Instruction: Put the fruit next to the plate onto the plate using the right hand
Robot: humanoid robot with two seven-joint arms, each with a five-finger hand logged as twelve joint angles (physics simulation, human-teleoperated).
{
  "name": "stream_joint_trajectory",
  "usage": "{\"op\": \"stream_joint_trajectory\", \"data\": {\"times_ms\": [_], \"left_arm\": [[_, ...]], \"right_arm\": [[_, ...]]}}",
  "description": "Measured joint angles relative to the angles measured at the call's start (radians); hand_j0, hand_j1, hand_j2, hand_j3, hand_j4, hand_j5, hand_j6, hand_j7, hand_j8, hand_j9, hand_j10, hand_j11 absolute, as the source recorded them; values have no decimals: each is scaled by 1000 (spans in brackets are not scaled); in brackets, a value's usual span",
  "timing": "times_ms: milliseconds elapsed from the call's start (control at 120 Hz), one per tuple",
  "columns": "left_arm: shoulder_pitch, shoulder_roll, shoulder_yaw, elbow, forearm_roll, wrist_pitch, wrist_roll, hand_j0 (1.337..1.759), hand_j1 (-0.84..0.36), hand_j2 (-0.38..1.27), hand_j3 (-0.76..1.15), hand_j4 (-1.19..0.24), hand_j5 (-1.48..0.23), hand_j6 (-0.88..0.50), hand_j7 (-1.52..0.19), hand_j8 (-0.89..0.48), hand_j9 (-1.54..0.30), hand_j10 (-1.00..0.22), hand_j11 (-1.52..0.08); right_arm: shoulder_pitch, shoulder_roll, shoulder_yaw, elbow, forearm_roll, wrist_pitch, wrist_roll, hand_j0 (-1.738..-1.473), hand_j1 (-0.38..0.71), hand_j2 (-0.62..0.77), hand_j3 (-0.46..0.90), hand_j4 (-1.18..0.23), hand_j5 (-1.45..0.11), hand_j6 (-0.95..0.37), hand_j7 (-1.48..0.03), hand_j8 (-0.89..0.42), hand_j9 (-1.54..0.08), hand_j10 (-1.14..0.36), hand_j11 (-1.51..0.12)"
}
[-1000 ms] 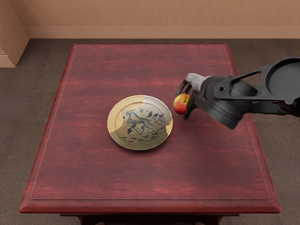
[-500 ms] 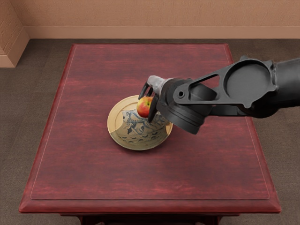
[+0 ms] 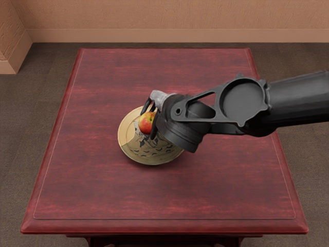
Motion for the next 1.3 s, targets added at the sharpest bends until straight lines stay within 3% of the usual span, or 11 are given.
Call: {"op": "stream_joint_trajectory", "data": {"times_ms": [225,517,667,883,1017,1133,1300], "left_arm": [[0,0,0,0,0,0,0,1658,69,47,0,-234,-304,-234,-304,-234,-304,-234,-304],[0,0,0,0,0,0,0,1658,69,47,0,-234,-304,-234,-304,-234,-304,-234,-304],[0,0,0,0,0,0,0,1658,69,47,0,-234,-304,-234,-304,-234,-304,-234,-304],[0,0,0,0,0,0,0,1658,69,47,0,-234,-304,-234,-304,-234,-304,-234,-304],[0,0,0,0,0,0,0,1658,69,47,0,-234,-304,-234,-304,-234,-304,-234,-304],[0,0,0,0,0,0,0,1658,69,47,0,-234,-304,-234,-304,-234,-304,-234,-304],[0,0,0,0,0,0,0,1658,69,47,0,-234,-304,-234,-304,-234,-304,-234,-304]], "right_arm": [[-9,1,0,-12,-4,-3,1,-1656,116,62,0,-400,-626,-347,-597,-362,-609,-453,-609],[-4,-15,1,-14,-5,-3,2,-1658,-140,-1,0,-178,-256,-165,-249,-169,-252,-191,-252],[4,-98,25,21,-12,-3,2,-1658,-208,-7,0,-119,-167,-114,-164,-115,-165,-126,-165],[-31,-301,98,67,-22,-3,2,-1658,-251,-10,0,-83,-112,-82,-110,-82,-111,-85,-111],[-138,-480,223,73,-25,32,68,-1658,-264,-11,0,-72,-95,-72,-95,-72,-95,-73,-95],[-269,-621,366,73,-27,222,138,-1658,-270,-11,0,-67,-88,-67,-87,-67,-87,-68,-87],[-472,-779,564,71,-29,534,190,-1658,-277,-11,0,-61,-80,-61,-79,-61,-80,-62,-79]]}}
